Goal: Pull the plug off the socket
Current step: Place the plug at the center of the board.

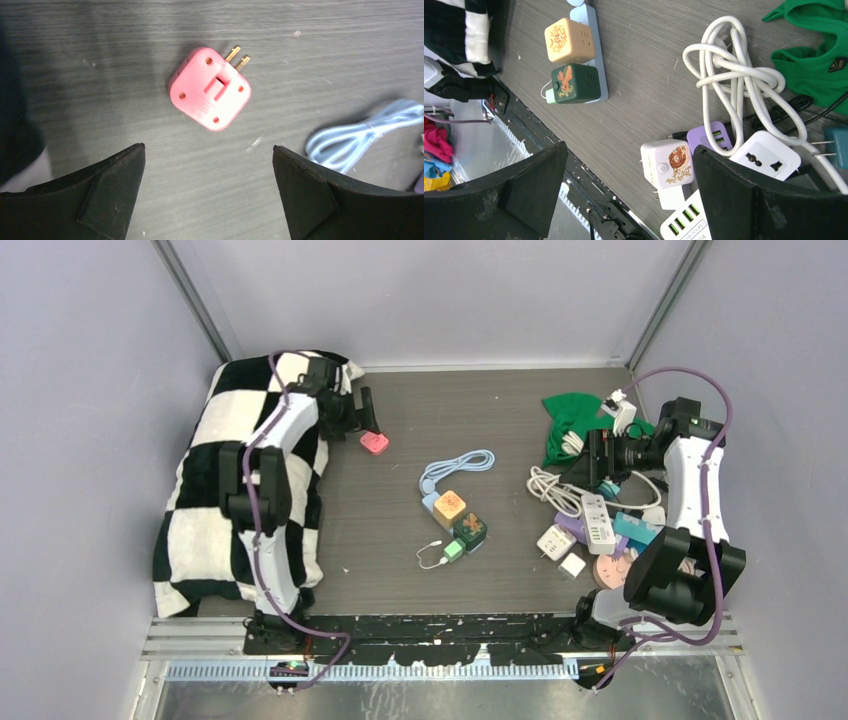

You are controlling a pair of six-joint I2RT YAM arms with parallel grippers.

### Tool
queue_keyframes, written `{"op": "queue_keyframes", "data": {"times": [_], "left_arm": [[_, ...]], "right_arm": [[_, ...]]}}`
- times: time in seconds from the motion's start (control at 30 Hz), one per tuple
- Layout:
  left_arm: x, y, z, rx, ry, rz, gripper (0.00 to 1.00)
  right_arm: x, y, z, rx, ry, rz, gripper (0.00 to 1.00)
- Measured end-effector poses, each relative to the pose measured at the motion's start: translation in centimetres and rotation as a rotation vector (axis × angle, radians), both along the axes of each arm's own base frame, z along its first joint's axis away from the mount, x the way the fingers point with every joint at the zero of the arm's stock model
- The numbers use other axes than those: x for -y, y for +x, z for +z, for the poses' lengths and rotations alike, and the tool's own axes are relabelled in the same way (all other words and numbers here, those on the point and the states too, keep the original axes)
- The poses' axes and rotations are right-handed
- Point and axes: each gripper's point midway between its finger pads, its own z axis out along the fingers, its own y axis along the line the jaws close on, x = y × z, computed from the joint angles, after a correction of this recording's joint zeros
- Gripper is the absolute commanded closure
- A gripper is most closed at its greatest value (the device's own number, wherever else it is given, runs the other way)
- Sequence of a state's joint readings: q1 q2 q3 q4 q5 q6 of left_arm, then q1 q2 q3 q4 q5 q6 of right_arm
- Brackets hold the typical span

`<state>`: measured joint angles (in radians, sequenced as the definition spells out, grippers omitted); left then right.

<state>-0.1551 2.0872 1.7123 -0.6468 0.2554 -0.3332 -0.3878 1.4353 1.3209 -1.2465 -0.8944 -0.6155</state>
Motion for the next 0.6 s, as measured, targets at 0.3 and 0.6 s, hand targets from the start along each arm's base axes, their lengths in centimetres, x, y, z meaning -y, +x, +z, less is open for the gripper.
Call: {"op": "queue_keyframes", "data": {"times": [0.3, 0.6], "left_arm": [[-0.3, -9.5, 10.2, 0.256, -0.058, -0.045, 0.00], [1.2, -22.4, 13.9, 0.531, -0.251, -0.059, 0.04]], "right_arm": [[-1.2, -1.4, 0.8, 0.069, -0.028, -0.052, 0.00], [-2.5, -2.3, 2.1, 0.112, -0.026, -0.058, 0.00]]}}
